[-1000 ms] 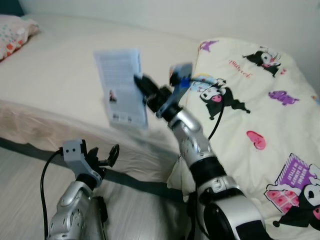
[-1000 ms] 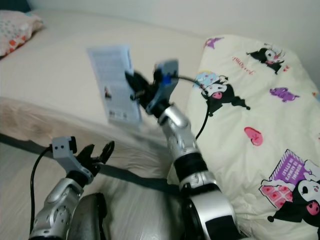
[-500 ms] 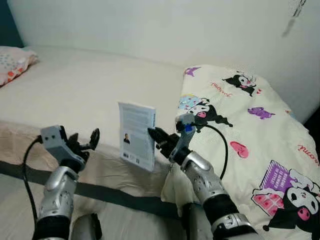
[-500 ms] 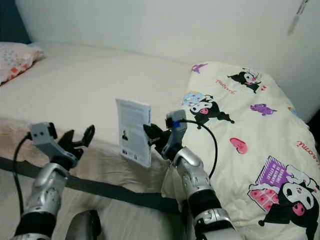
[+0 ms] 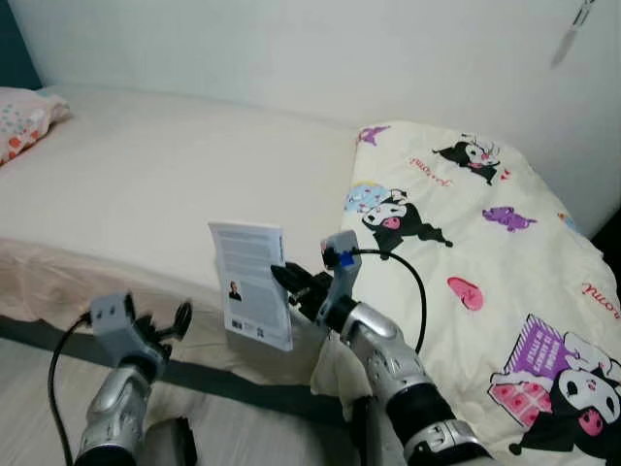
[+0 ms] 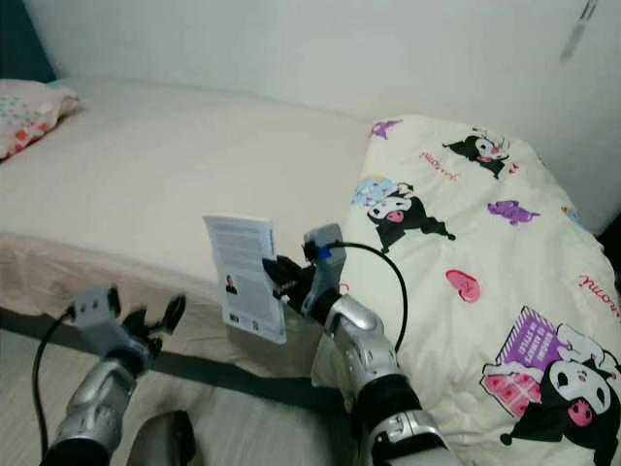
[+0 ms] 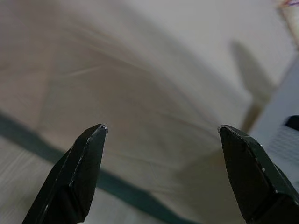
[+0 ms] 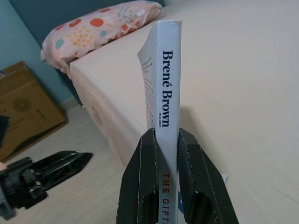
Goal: Clean up the room
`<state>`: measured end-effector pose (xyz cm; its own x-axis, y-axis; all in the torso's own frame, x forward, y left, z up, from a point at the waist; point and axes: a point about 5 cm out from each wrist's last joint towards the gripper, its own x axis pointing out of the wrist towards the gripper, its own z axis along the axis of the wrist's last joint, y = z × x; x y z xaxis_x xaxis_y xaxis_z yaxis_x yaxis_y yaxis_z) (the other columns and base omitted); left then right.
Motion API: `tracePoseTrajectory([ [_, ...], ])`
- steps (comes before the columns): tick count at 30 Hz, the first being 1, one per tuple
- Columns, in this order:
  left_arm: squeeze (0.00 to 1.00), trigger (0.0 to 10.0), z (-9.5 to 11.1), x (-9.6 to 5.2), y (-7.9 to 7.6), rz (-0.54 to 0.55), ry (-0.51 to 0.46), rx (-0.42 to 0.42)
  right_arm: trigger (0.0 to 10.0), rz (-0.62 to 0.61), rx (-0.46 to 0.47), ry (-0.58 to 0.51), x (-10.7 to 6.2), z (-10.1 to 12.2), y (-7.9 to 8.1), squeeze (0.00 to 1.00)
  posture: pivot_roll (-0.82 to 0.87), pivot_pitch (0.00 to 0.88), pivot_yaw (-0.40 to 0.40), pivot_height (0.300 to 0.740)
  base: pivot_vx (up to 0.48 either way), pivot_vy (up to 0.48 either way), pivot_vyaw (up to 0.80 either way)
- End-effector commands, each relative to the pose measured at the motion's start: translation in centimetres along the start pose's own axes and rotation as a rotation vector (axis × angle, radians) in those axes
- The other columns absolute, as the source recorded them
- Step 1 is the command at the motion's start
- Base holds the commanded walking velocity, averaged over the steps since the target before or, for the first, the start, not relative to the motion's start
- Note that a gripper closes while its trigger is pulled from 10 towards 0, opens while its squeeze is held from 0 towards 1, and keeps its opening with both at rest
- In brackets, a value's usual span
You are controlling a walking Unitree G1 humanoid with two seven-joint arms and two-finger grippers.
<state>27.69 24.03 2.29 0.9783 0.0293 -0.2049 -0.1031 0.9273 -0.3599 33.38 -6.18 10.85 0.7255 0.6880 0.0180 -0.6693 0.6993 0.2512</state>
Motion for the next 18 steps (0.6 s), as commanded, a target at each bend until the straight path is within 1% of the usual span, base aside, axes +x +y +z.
tracePoseTrajectory([
  [1,0.00,10.0,-1.0,-1.1,1.9,0.070,0.046,0.017,10.0,-0.017,0.006,0.028,-0.4,-0.8,-0.3,0.00,0.10,0.000,-0.095,0.531,0.000,0.000,0.00],
  [4,0.00,10.0,-2.5,-2.2,2.9,0.118,0.106,0.015,10.0,-0.029,0.011,0.055,-0.6,-1.6,-0.5,0.00,0.10,0.000,-0.096,0.551,0.000,0.000,0.00],
  [5,0.00,10.0,-2.5,-2.2,2.9,0.118,0.106,0.015,10.0,-0.029,0.011,0.055,-0.6,-1.6,-0.5,0.00,0.10,0.000,-0.096,0.551,0.000,0.000,0.00],
  [7,0.00,10.0,-3.1,-2.5,3.2,0.136,0.134,0.015,10.0,-0.036,0.018,0.067,-0.8,-1.9,-0.6,0.00,0.10,0.000,-0.098,0.566,0.000,0.000,0.00],
  [9,0.00,10.0,-3.3,-2.6,3.2,0.140,0.139,0.014,10.0,-0.038,0.019,0.073,-0.8,-2.1,-0.6,0.00,0.10,0.000,-0.098,0.571,0.000,0.000,0.00],
  [12,0.00,10.0,-3.8,-2.8,3.4,0.148,0.158,0.016,10.0,-0.046,0.025,0.098,-1.1,-2.8,-0.6,0.00,0.10,0.000,-0.101,0.591,0.000,0.000,0.00],
  [14,0.00,10.0,-3.9,-2.8,3.4,0.152,0.163,0.016,10.0,-0.048,0.030,0.110,-1.2,-3.1,-0.7,0.00,0.11,0.000,-0.102,0.606,0.000,0.000,0.00],
  [17,0.00,10.0,-3.9,-2.8,3.4,0.153,0.164,0.016,10.0,-0.048,0.030,0.112,-1.3,-3.2,-0.7,0.00,0.11,0.000,-0.102,0.611,0.000,0.000,0.00],
  [18,0.00,10.0,-3.9,-2.7,3.4,0.157,0.167,0.017,10.0,-0.047,0.031,0.116,-1.3,-3.3,-0.7,0.00,0.11,0.000,-0.105,0.621,0.000,0.000,0.00],
])
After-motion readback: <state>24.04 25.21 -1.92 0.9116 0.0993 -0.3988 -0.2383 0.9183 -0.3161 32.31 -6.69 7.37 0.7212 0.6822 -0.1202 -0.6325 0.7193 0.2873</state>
